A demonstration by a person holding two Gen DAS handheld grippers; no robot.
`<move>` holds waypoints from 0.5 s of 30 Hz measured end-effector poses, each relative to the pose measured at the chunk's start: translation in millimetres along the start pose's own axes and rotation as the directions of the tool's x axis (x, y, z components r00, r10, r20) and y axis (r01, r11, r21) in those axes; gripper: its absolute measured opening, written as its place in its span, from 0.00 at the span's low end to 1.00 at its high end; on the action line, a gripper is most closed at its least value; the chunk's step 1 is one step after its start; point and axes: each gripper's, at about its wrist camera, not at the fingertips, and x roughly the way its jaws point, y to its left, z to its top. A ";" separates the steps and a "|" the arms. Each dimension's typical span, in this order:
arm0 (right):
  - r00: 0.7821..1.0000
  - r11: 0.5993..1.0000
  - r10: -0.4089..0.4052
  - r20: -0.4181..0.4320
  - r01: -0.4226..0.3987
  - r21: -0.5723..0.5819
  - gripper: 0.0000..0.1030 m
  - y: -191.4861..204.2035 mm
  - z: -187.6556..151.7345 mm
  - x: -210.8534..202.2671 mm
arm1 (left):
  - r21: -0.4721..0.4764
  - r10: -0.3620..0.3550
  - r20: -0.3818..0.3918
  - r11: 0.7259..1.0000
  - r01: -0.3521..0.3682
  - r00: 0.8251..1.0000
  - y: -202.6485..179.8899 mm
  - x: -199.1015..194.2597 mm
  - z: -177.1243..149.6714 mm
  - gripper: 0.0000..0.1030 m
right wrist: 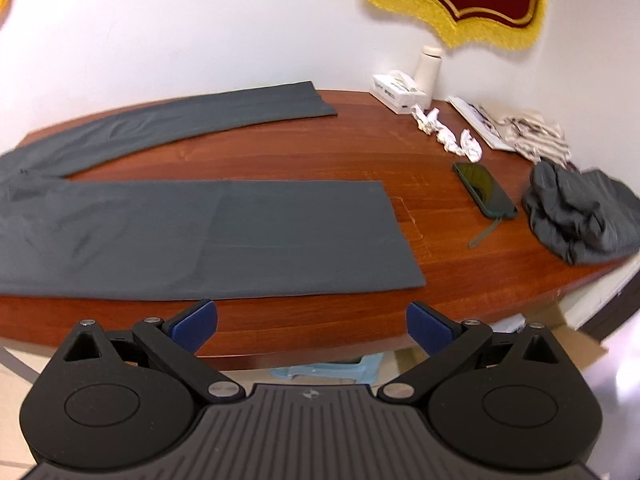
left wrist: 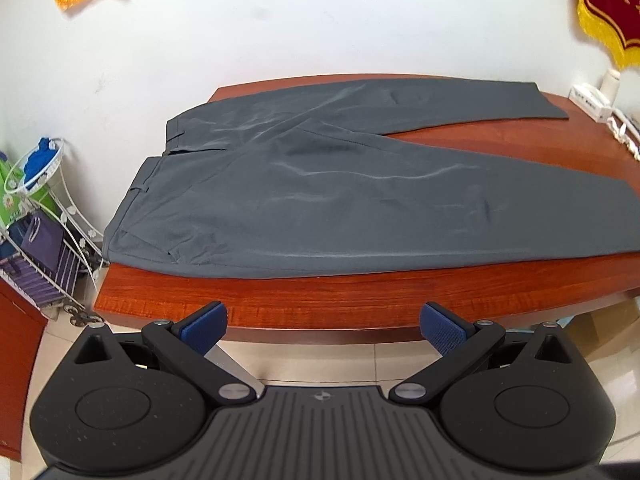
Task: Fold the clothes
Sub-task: 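Reach the right gripper to the trouser leg hem and close on it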
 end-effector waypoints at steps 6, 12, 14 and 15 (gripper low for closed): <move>0.997 0.974 0.071 -0.031 -0.076 -0.215 0.79 -15.7 9.7 44.7 | 0.008 -0.009 0.013 1.000 0.009 1.000 -21.7 12.0 4.5 1.00; 0.979 0.832 0.193 -0.072 -0.202 -0.517 0.59 -17.1 16.0 87.5 | 0.026 -0.011 0.013 1.000 0.010 1.000 -52.6 23.8 15.9 1.00; 0.968 0.730 0.237 -0.088 -0.237 -0.641 0.54 -12.1 13.8 98.4 | 0.045 -0.017 0.015 0.999 0.016 1.000 -64.0 28.3 18.9 1.00; 0.961 0.673 0.259 -0.100 -0.253 -0.695 0.49 -9.6 12.6 103.8 | 0.066 -0.012 0.013 0.998 0.011 1.000 -71.1 31.2 20.4 1.00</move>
